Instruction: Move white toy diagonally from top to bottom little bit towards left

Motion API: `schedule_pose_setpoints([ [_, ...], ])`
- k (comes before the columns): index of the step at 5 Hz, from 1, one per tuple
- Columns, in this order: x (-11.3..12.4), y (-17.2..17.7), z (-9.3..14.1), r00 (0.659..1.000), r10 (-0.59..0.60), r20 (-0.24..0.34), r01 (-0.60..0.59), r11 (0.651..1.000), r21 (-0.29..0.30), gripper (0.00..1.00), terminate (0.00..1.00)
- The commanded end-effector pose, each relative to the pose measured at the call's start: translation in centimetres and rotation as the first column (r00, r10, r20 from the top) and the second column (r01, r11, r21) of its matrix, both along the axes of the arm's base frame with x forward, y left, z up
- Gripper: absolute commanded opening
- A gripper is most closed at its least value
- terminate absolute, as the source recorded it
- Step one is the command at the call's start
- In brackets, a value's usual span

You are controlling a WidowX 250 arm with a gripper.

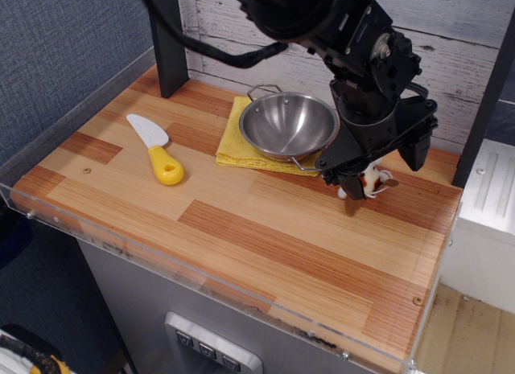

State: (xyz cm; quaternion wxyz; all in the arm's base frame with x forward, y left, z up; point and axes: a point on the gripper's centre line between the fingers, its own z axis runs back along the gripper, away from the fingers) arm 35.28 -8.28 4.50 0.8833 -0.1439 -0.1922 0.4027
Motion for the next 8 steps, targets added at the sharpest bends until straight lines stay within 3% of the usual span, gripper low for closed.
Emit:
schedule_pose_setpoints([
  [1, 1.9, 1.4, -0.1, 1.000, 0.021, 0.017, -0.022, 1.000, 0.010, 1.00, 0.00],
  [2, 1.9, 1.9, -0.7, 1.000, 0.023, 0.016, -0.023, 0.999, 0.033, 1.00, 0.00],
  [3, 1.7, 1.7, -0.9, 1.000, 0.015, 0.008, -0.015, 0.999, 0.043, 0.00, 0.00],
  [6, 0.5, 0.7, 1.2, 0.999, -0.035, 0.042, 0.035, 0.999, -0.008, 0.00, 0.00],
  [7, -0.1, 0.4, 2.7, 0.997, -0.044, 0.070, 0.046, 0.999, -0.026, 0.00, 0.00],
  [8, -0.5, -0.1, 3.9, 0.990, -0.046, 0.130, 0.057, 0.995, -0.085, 0.00, 0.00],
])
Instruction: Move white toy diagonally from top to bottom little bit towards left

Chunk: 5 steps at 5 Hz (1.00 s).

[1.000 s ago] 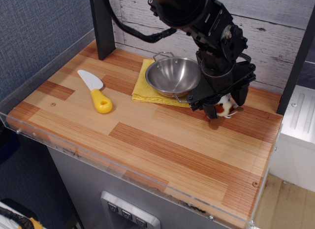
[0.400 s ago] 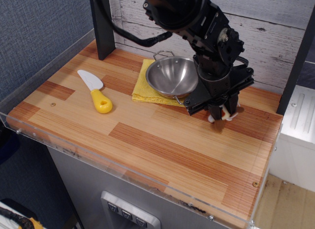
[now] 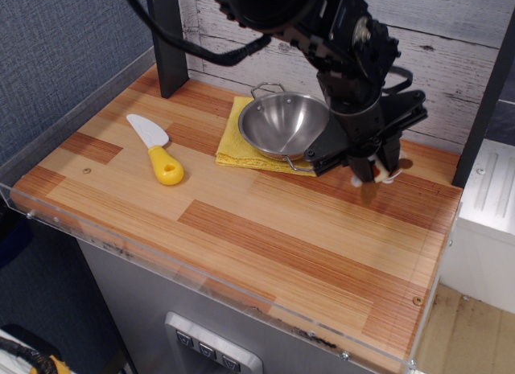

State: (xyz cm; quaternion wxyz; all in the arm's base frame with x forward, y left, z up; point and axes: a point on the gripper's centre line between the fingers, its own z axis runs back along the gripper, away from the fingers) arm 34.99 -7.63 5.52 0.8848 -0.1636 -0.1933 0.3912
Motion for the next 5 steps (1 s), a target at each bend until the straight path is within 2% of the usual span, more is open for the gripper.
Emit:
schedule_pose_setpoints([
  [1, -1.0, -1.2, 4.4, 0.991, -0.048, 0.124, 0.056, 0.997, -0.061, 0.00, 0.00],
  [2, -2.7, -0.1, 6.9, 0.983, -0.065, 0.169, 0.074, 0.996, -0.049, 0.00, 0.00],
  [3, -4.8, 2.1, 8.2, 0.980, -0.064, 0.187, 0.071, 0.997, -0.033, 0.00, 0.00],
  [4, -6.8, 4.8, 8.5, 0.982, -0.048, 0.182, 0.051, 0.999, -0.014, 0.00, 0.00],
  [5, -8.8, 7.3, 7.8, 0.986, -0.005, 0.167, 0.006, 1.000, -0.004, 0.00, 0.00],
])
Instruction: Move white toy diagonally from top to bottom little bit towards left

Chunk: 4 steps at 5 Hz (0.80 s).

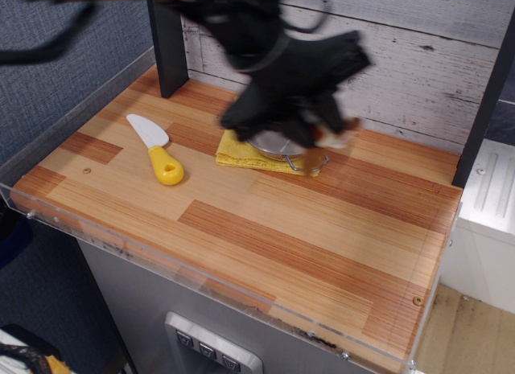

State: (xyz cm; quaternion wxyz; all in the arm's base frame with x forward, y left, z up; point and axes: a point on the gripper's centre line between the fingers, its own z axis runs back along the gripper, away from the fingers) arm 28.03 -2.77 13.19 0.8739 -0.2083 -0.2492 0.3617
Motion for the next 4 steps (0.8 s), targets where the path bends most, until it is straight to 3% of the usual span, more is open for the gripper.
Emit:
schedule_pose_setpoints([
  [1, -3.5, 4.6, -1.0, 0.997, 0.074, -0.035, -0.072, 0.996, 0.043, 0.00, 0.00],
  [4, -7.0, 9.6, -6.3, 0.989, 0.097, -0.114, -0.088, 0.993, 0.077, 0.00, 0.00],
])
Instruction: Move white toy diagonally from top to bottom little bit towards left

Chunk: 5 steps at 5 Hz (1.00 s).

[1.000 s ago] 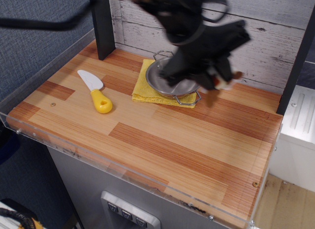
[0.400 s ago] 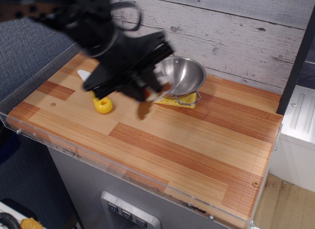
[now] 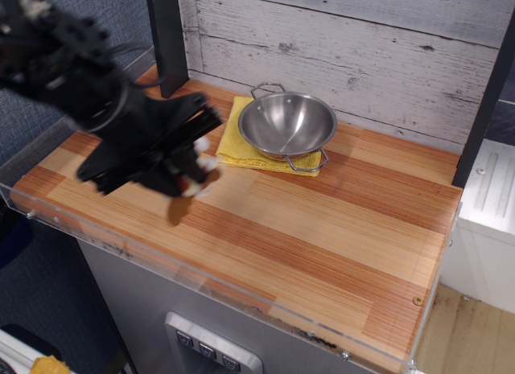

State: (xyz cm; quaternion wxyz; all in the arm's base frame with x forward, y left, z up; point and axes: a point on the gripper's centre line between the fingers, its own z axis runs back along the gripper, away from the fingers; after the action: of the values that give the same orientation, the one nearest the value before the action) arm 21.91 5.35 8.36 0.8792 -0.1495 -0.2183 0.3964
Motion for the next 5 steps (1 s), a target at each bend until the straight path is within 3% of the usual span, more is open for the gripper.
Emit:
schedule_pose_setpoints([
  [1, -0.5, 2.0, -3.5, 0.999, -0.003, -0.034, 0.003, 1.000, 0.010, 0.00, 0.00],
  [3, 1.0, 1.8, -5.9, 0.996, -0.028, -0.086, 0.029, 1.000, 0.008, 0.00, 0.00],
  [4, 2.1, 0.0, -6.4, 0.990, -0.001, -0.139, -0.001, 1.000, -0.015, 1.00, 0.00],
  [5, 2.2, -0.3, -6.1, 0.990, 0.024, -0.136, -0.026, 1.000, -0.010, 1.00, 0.00],
])
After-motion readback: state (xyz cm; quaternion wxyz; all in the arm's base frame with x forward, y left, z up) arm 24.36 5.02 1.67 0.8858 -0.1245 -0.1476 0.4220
